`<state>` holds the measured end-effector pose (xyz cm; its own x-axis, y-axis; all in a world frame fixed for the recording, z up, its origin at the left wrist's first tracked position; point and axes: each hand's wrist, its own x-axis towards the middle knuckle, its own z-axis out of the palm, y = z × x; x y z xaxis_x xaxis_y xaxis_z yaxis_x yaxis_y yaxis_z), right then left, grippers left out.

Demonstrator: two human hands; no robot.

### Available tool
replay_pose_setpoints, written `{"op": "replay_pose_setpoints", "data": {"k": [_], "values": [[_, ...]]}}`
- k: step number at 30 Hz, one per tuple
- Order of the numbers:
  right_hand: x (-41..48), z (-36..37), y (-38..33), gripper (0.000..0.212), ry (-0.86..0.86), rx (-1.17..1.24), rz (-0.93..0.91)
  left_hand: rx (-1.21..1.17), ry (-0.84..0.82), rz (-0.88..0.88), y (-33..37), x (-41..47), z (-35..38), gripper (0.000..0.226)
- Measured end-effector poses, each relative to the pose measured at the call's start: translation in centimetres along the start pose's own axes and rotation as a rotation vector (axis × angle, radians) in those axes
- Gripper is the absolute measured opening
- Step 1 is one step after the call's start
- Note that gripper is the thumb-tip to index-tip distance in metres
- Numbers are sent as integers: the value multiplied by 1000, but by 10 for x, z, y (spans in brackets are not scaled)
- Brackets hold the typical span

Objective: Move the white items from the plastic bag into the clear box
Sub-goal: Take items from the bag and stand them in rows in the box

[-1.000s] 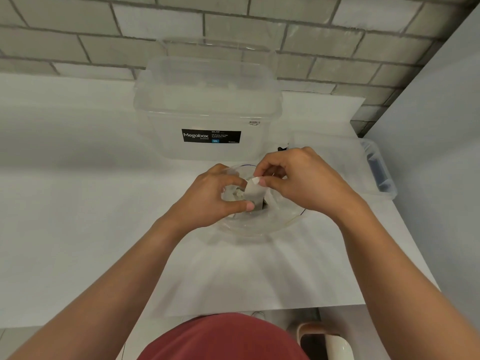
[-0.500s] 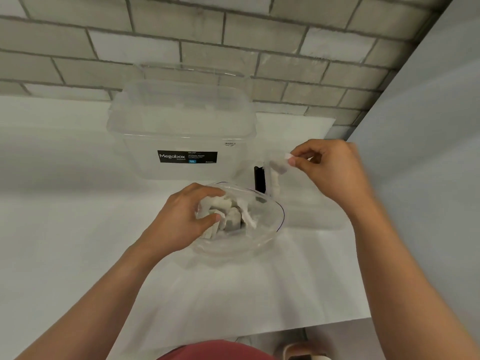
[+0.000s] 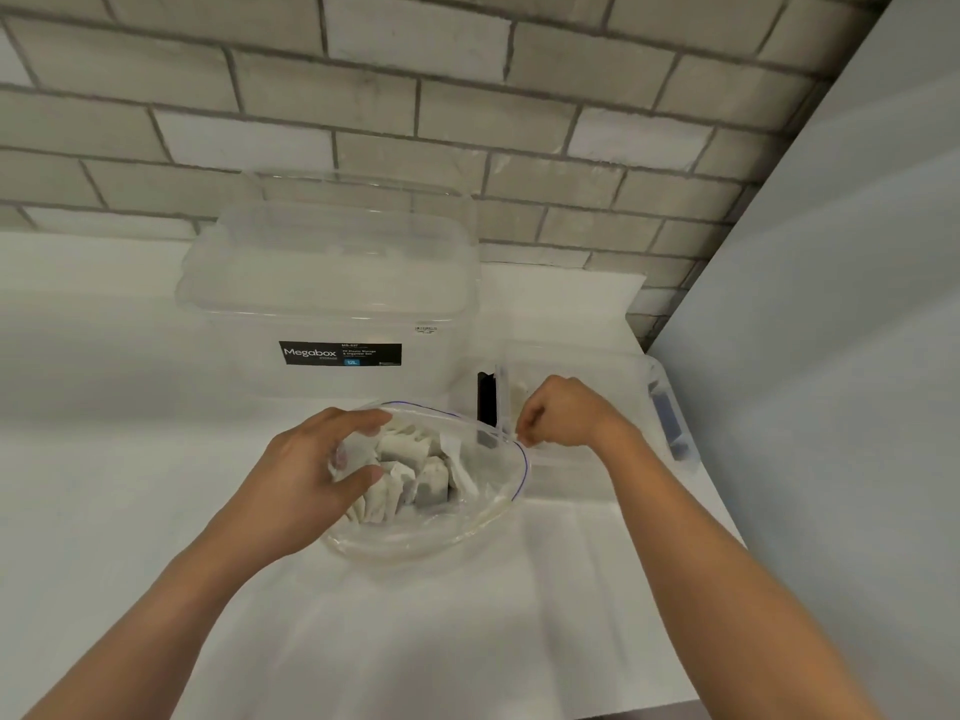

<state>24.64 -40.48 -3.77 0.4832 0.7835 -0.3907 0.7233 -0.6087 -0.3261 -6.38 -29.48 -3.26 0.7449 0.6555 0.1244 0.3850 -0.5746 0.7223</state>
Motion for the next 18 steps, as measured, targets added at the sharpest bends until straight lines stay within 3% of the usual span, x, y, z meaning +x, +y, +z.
{"op": "replay_pose_setpoints", "data": {"k": [12, 15, 18], "values": [[15, 11, 0, 16, 62, -50, 36, 28, 4, 19, -7, 1, -1, 53], [-1, -3, 0, 17, 182, 31, 7, 34, -14, 39, -7, 2, -2, 56], [-38, -16, -12, 10, 430, 188, -59, 40, -29, 53, -7, 2, -3, 57]]}}
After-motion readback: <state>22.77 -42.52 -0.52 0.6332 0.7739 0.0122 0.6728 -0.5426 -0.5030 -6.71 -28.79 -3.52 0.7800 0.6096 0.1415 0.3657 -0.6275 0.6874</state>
